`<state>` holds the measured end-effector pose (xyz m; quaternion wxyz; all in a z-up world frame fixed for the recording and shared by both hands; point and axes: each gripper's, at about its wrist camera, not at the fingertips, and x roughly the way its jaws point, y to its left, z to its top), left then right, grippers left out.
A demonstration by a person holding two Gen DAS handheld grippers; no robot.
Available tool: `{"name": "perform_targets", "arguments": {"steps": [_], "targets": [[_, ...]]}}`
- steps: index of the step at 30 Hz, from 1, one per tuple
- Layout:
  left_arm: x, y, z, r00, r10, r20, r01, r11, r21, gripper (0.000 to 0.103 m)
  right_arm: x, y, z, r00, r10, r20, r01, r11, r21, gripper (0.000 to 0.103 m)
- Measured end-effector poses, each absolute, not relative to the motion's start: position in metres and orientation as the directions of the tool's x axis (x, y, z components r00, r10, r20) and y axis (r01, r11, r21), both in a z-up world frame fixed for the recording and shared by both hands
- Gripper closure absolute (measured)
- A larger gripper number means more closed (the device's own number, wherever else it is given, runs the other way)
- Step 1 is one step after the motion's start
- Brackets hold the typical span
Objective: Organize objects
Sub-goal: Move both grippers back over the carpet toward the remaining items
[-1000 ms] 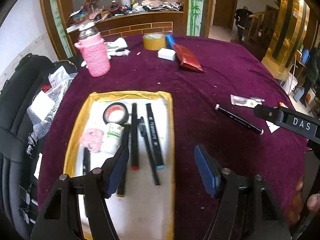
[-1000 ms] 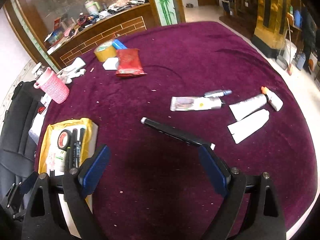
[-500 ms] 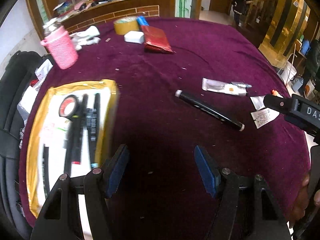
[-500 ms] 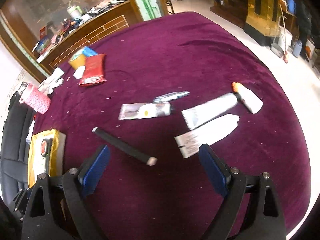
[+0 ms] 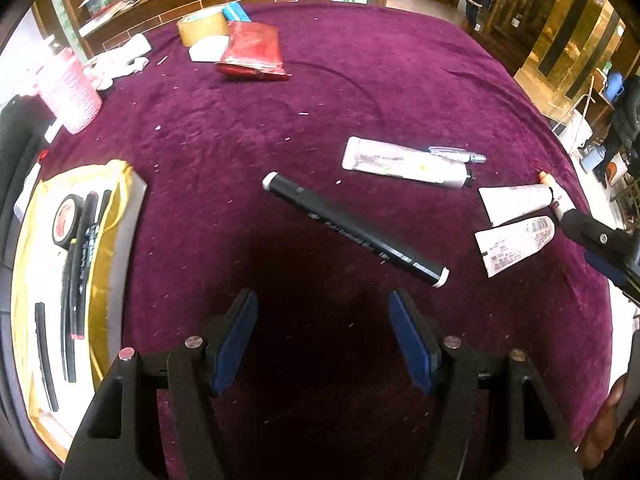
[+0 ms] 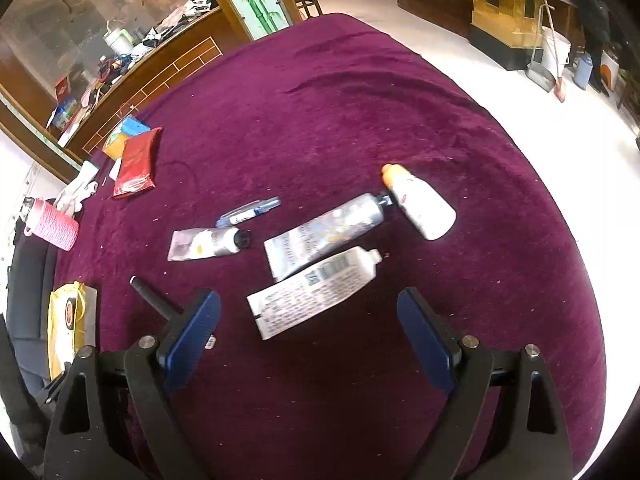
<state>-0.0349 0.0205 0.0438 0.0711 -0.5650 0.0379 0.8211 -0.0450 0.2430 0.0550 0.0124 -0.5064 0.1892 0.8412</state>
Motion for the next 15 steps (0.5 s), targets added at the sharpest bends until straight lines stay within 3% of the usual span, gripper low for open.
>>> {"name": "perform_targets", "arguments": {"steps": [8, 15], "targets": [[-0.044, 0.042, 0.038, -0.332, 0.075, -0.94, -0.172, -0.985, -0.017, 0.041, -0.045, 0.266, 0.049, -0.479, -0.175, -0.86, -0.235, -0.919, 0.317, 0.012], [-0.063, 0.02, 0.022, -0.295, 0.155, -0.943, -0.013, -0.987, -0.158, 0.042, -0.043, 0.279, 0.048, -0.479, -0.172, -0.861, -0.24, -0.918, 0.317, 0.012]]}}
